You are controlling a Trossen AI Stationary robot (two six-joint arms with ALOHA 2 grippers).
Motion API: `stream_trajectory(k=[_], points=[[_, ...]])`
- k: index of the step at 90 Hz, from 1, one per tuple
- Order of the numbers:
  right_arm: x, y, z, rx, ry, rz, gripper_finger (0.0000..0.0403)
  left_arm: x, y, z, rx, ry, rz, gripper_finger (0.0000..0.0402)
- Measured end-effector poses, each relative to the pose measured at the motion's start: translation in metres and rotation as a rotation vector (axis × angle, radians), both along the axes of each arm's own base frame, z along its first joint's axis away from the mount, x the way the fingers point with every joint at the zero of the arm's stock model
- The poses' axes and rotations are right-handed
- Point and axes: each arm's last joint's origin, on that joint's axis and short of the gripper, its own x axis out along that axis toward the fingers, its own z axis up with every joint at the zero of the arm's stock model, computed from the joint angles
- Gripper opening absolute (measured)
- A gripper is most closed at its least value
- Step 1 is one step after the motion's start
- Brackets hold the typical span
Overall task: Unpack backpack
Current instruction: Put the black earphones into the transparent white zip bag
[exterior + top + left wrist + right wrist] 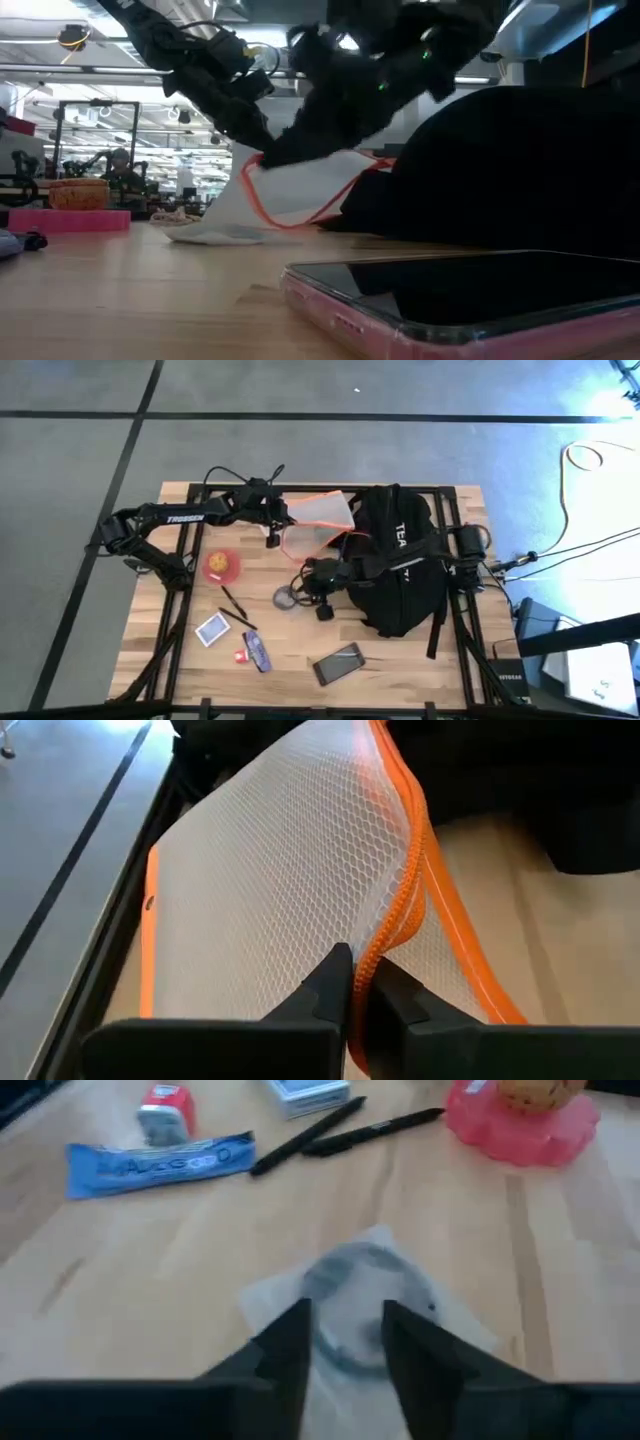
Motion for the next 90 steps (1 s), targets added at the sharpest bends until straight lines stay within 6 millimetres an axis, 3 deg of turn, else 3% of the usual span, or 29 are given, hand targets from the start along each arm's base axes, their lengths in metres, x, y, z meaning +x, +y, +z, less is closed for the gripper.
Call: stream_trajectory(k=[20, 26, 41, 68, 80, 90], points=[[0.02, 0.0, -0.036, -0.067, 0.038, -0.096, 0.0217, 0.0, 0.0, 0.0, -0.001, 0.006, -0.002, 0.0], [0.025, 0.001, -0.05, -0.071, 0.07, -0.095, 0.0227, 0.0, 0.0, -0.001, -0.001, 0.006, -0.002, 0.0], [0.04, 0.002, -0.058, -0.042, 0.05, -0.107, 0.0223, -0.001, 0.0, -0.001, -0.008, 0.013, -0.001, 0.0], [0.049, 0.002, -0.048, -0.025, 0.035, -0.147, 0.021, -0.001, -0.001, -0.002, -0.008, 0.018, -0.002, 0.0], [0.059, 0.007, -0.028, 0.005, -0.061, -0.123, 0.0223, -0.001, -0.001, -0.002, -0.008, 0.018, -0.002, 0.0], [0.061, 0.007, -0.023, 0.012, -0.079, -0.116, 0.0244, -0.001, -0.001, -0.002, -0.008, 0.017, -0.002, 0.0]])
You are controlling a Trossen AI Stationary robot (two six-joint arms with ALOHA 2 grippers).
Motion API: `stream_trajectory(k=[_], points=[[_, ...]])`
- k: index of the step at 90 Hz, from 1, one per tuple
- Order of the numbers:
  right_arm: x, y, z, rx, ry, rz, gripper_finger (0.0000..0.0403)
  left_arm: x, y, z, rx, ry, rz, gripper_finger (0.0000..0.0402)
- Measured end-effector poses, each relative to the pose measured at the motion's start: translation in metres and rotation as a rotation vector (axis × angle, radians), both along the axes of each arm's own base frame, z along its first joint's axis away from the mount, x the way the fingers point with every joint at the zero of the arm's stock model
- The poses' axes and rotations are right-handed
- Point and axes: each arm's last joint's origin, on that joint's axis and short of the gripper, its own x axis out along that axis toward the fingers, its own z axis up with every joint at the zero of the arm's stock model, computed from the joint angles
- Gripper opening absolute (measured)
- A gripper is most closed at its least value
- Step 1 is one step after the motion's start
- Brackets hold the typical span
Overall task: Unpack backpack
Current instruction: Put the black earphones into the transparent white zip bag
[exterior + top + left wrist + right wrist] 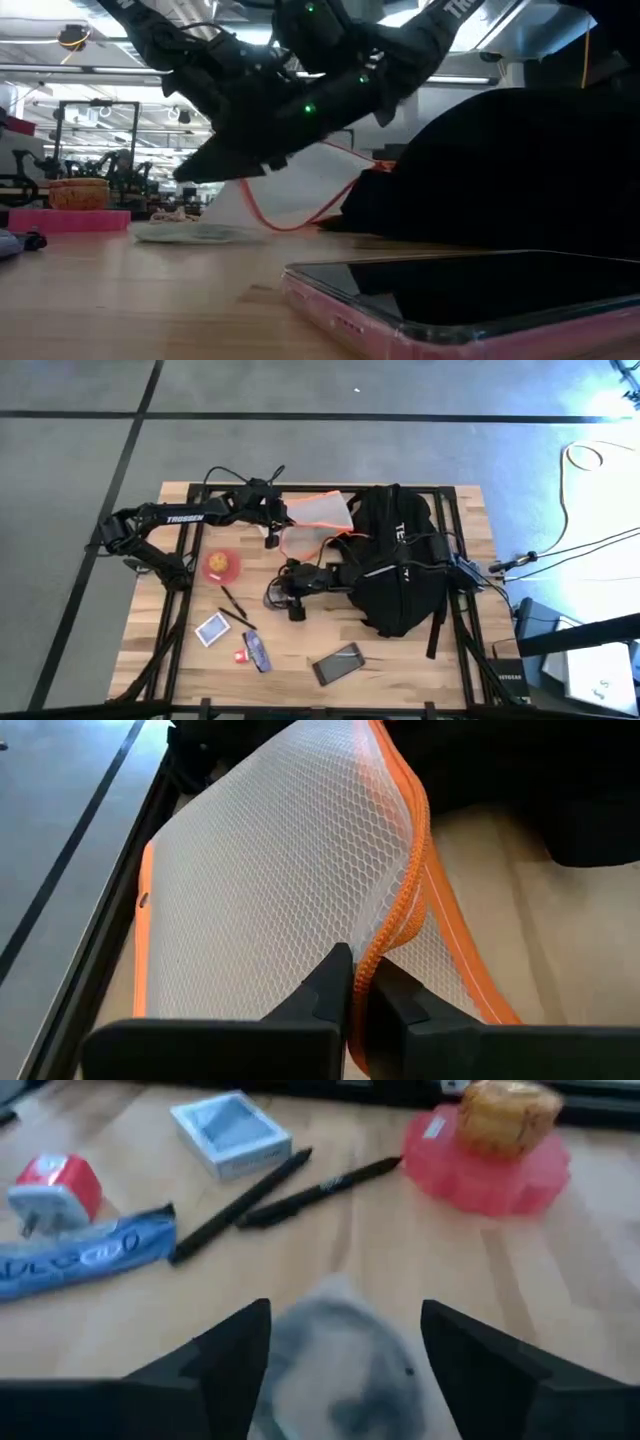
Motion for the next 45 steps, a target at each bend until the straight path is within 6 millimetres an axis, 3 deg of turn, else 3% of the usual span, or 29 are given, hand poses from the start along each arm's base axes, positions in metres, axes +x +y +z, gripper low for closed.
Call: stream_trajectory(k=[25, 45], points=[[0.001, -0.005, -0.042, -0.008, 0.081, -0.024, 0.0264, 0.0, 0.0, 0.0, 0.005, -0.002, -0.002, 0.0], [0.002, -0.012, -0.047, -0.066, 0.093, -0.119, 0.0264, 0.0, 0.0, 0.0, 0.004, -0.001, -0.002, 0.0]])
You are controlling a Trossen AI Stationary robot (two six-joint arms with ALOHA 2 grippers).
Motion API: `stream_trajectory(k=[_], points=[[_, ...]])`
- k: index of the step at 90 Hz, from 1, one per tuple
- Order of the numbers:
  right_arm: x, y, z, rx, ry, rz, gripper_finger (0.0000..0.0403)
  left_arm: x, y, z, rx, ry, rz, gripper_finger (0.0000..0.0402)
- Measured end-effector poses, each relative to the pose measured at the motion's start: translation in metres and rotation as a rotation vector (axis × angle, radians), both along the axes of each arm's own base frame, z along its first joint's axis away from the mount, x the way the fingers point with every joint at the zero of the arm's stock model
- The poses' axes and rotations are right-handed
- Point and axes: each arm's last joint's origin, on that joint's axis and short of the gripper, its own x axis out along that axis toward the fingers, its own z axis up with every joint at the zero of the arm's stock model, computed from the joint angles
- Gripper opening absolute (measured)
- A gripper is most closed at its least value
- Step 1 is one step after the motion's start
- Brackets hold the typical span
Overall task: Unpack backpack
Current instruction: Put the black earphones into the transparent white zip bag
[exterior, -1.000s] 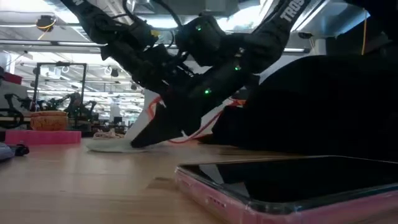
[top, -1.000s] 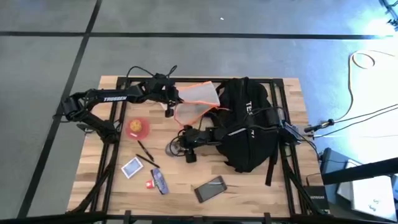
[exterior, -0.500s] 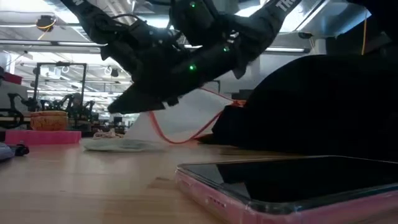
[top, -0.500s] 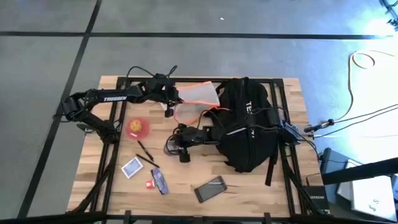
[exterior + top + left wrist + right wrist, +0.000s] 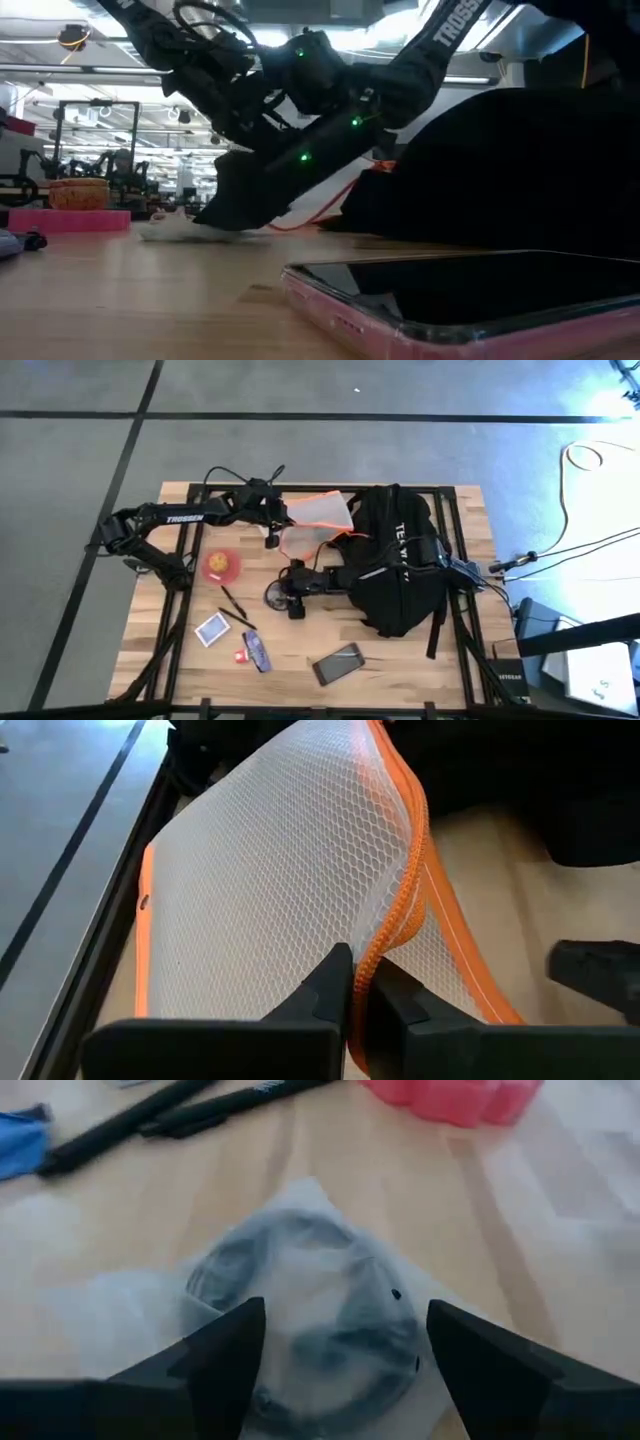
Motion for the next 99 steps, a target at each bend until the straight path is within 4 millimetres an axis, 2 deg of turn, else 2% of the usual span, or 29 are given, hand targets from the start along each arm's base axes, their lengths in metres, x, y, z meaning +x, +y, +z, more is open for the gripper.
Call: stream_trajectory(k=[11, 37, 55, 84, 99], points=[[0.0, -0.004, 0.0, 0.017, 0.003, 0.011, 0.0251, 0.0, 0.0, 0.0, -0.001, 0.001, 0.0, 0.0], [-0.003, -0.004, -0.004, 0.024, 0.055, 0.041, 0.0158, 0.0, 0.0, 0.0, -0.001, 0.002, 0.0, 0.0], [-0.004, -0.003, 0.0, 0.024, 0.056, 0.05, 0.0124, 0.0, 0.0, 0.0, -0.002, 0.001, 0.001, 0.0], [-0.012, -0.004, 0.024, -0.036, 0.118, 0.096, 0.0092, 0.0, 0.0, 0.0, -0.003, 0.001, 0.002, 0.0], [-0.019, -0.004, 0.043, -0.042, 0.154, 0.11, 0.0064, 0.0, 0.0, 0.0, -0.004, 0.002, 0.002, 0.0]])
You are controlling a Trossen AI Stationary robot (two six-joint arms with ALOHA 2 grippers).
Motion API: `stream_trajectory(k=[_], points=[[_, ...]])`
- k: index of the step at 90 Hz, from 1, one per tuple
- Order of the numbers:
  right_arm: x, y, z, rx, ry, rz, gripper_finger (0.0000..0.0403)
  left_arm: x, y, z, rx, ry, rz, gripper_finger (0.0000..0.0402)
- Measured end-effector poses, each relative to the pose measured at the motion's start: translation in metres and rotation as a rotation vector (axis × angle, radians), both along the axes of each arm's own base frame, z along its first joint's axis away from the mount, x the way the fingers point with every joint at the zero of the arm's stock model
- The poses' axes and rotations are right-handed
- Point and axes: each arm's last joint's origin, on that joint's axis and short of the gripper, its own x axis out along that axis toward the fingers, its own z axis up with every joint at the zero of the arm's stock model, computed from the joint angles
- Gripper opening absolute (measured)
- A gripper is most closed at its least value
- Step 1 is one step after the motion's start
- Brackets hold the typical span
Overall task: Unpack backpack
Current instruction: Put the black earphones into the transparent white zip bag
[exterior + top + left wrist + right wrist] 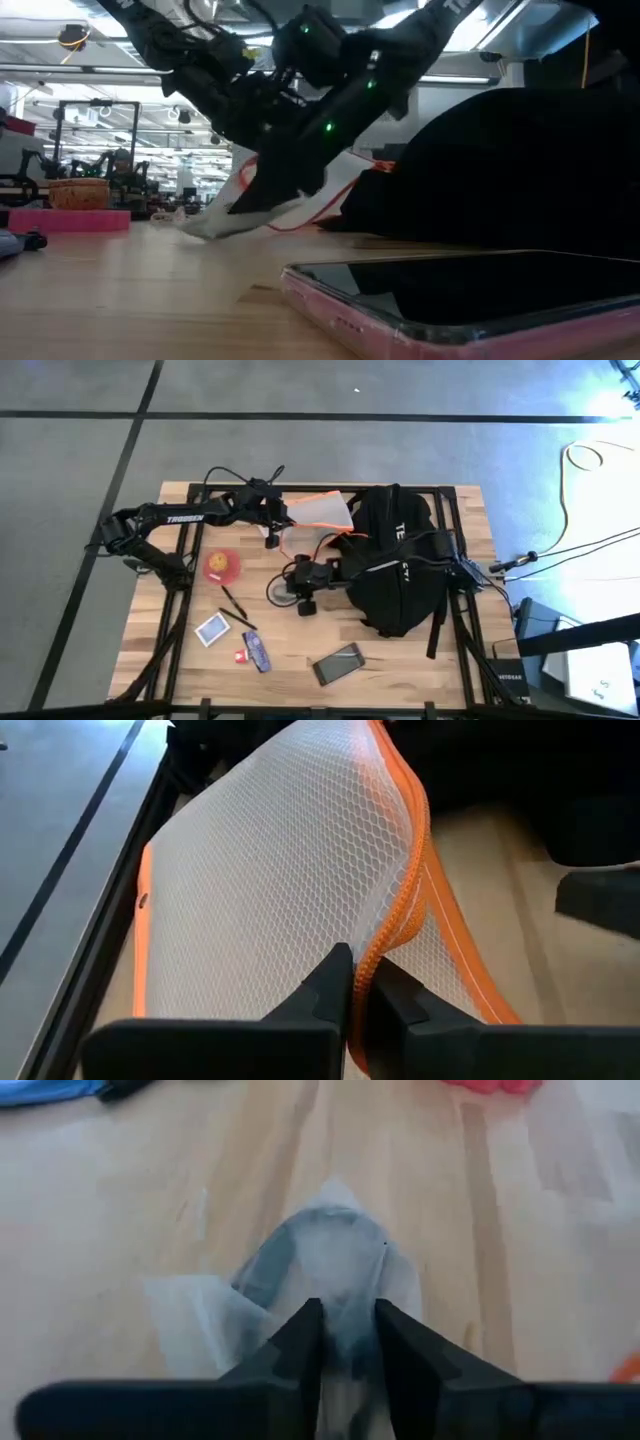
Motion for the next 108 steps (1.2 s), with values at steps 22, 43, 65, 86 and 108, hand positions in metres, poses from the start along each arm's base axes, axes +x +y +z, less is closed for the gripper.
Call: stream_trajectory(k=[22, 43, 65, 86, 108], points=[[-0.009, 0.001, 0.043, 0.004, -0.041, 0.002, 0.0043, 0.0, 0.0, 0.0, 0.0, -0.001, 0.001, 0.0], [-0.022, 0.0, 0.085, -0.023, -0.09, 0.023, 0.0045, 0.0, 0.0, 0.0, -0.001, 0.0, 0.001, 0.0], [-0.036, -0.025, 0.097, -0.185, 0.005, -0.055, 0.0045, 0.0, 0.0, 0.0, -0.021, -0.005, 0.015, 0.0], [-0.042, -0.056, 0.092, -0.169, 0.066, -0.298, 0.0046, -0.001, -0.001, -0.002, -0.099, 0.003, 0.065, 0.0], [-0.05, -0.072, 0.078, -0.13, 0.096, -0.478, 0.0046, 0.002, -0.006, -0.002, -0.269, -0.027, 0.175, 0.0]])
